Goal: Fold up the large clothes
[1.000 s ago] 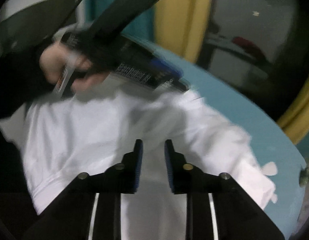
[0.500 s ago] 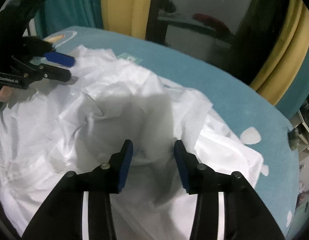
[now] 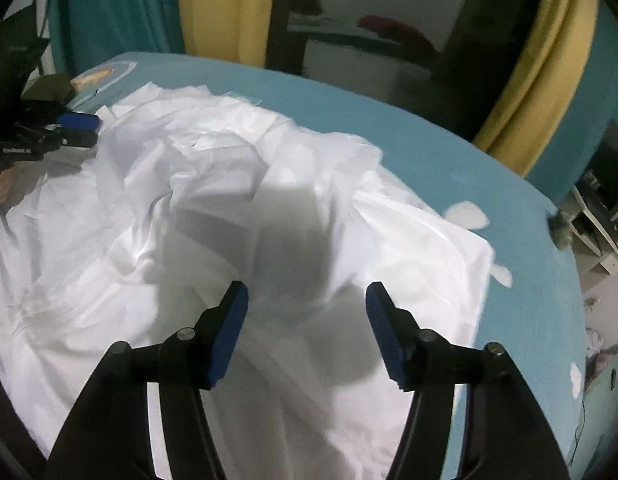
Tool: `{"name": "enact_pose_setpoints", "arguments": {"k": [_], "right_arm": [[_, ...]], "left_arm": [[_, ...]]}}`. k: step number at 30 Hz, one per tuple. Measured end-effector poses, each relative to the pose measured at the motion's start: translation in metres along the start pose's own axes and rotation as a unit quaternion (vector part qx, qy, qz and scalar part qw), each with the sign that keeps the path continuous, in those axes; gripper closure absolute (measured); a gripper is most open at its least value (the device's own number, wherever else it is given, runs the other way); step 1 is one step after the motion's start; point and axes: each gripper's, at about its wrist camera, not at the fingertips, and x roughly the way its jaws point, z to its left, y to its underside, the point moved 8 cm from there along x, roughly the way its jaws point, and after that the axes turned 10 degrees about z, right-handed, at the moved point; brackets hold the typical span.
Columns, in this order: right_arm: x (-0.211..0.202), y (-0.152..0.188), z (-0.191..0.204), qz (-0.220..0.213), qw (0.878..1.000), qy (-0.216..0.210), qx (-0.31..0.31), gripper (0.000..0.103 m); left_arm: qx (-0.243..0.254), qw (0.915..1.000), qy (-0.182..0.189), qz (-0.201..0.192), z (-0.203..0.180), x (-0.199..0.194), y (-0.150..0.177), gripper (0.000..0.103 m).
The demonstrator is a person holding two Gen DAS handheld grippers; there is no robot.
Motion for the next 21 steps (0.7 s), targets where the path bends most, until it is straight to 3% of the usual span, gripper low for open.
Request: {"name": "enact_pose_setpoints", "arguments": {"k": [10, 16, 21], "right_arm": [[-0.052, 0.033, -0.008, -0.039, 0.997, 0.028, 0.056, 0.042], [-0.082, 0.06, -0.024, -0.06, 0.992, 0.048, 0.097, 0.041], [-0.097, 0.089, -0.048, -0.068, 0.984, 0.062, 0.154, 0.041]], "left_arm": [[-0.063, 0.9952, -0.058, -0.046, 0.035, -0.077, 0.043, 0.059], [-0.134, 0.9847, -0.095, -0.058, 0.066, -0.109, 0.096, 0.059], [-0.18, 0.9753, -0.116, -0.054, 0.087, -0.118, 0.141, 0.051]]}}
